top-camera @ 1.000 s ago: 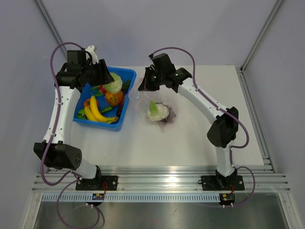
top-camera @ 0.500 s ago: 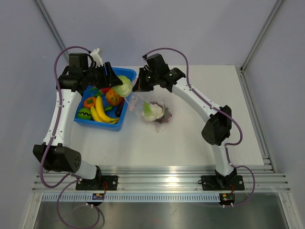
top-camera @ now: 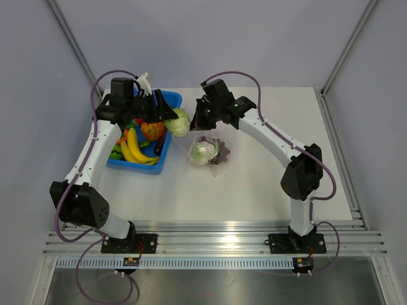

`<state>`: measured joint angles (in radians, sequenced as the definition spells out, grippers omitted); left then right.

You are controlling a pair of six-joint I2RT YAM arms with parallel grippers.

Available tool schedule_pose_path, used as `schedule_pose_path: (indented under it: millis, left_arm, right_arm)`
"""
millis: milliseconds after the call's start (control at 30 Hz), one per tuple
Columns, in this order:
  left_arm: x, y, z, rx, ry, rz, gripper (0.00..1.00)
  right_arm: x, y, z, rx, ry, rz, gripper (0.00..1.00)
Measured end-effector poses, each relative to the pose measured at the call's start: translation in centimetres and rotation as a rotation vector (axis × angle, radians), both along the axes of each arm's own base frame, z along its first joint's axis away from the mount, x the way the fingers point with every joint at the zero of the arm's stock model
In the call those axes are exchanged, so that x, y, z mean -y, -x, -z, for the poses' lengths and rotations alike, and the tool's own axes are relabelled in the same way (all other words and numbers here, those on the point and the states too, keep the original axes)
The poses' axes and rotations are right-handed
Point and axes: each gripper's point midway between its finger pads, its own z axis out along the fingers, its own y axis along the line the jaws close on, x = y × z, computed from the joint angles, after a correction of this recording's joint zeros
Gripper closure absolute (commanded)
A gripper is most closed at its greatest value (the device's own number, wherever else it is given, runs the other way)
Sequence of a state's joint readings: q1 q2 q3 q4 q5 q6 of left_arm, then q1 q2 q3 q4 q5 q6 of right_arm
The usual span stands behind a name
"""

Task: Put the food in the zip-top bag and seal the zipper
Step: Place the fake vegetable in the zipper food storage bag.

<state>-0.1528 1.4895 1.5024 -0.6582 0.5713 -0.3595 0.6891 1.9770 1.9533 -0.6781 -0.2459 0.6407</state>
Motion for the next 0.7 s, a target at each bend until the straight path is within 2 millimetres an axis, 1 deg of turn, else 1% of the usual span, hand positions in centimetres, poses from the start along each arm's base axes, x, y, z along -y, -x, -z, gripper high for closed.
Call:
schedule_pose_path:
  millis: [133,233,333,500,567,667,700]
  left_arm:
    - [0.7,-0.2,0.5,-0.013,0.028,0.017,0.87]
    - [0.8,-0.4,0.9,-0.018,0.033,0.018,0.87]
    - [0.8,-0.5,1.5,-0.031,0.030,0.016,0.87]
    - [1.6,-0.1,3.3,-0.077,0.023,0.036,0.87]
    - [2.0,0.0,3.8,-0.090,0.021,0.045,0.87]
    - [2.8,0.2,4.2,-0.104,0.021,0.061,0.82]
    - [3.1,0.3,4.5,-0.110,0.019,0.069,0.65]
  right_arm:
    - [1.1,0.4,-0.2,0.009,0.017,0.024,1.00]
    - [1.6,0.6,-0.8,0.023,0.018,0.035,1.00]
    - [1.7,0.7,-2.0,0.044,-0.002,0.036,1.00]
    - [1.2,0.8,-5.2,0.108,-0.079,0.025,1.00]
    - [1.1,0.9,-5.8,0.117,-0.097,0.019,1.00]
    - [0.9,1.1,-6.0,0.115,-0.108,0.006,1.00]
    - [0.8,1.2,-6.1,0.112,-0.110,0.002,1.00]
